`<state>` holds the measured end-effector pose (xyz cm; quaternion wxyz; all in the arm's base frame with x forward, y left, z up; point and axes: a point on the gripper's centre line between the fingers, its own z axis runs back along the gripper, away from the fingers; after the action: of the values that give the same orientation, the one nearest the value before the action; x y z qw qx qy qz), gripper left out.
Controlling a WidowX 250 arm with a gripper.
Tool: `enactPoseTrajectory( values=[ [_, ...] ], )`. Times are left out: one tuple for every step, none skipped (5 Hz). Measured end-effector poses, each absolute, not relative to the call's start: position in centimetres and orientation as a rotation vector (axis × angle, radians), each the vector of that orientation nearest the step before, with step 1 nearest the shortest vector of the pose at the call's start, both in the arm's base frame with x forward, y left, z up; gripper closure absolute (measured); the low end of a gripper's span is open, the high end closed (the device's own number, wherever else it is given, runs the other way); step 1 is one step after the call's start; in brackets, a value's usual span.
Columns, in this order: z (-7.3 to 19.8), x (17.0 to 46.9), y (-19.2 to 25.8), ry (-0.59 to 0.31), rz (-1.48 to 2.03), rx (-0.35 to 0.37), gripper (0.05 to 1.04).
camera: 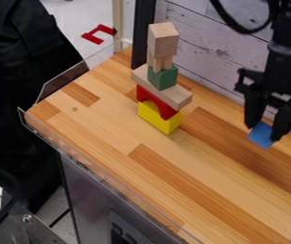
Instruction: Move the triangle from top of the tower towards right on the ground
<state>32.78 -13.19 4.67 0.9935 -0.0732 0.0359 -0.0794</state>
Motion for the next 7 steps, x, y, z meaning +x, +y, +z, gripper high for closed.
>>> enactPoseTrajectory(
  values=[
    [3.3, 32.4, -14.1, 0.117, -0.084, -0.044, 0.583],
    [2.5, 32.0, -14.0, 0.132, -0.022, 0.03, 0.583],
    [2.0, 32.1, -14.4, 0.126, -0.002, -0.035, 0.583],
    [1.9, 31.8, -13.8, 0.126, 0.029, -0.119, 0.506],
    [4.2, 32.7, -12.7, 0.073, 0.092, -0.183, 0.205],
    [6.8, 32.9, -12.1, 0.026, 0.085, -0.162, 0.078],
    [12.0, 33.9, -11.4, -0.084, 0.058, -0.076, 0.083]
  ],
)
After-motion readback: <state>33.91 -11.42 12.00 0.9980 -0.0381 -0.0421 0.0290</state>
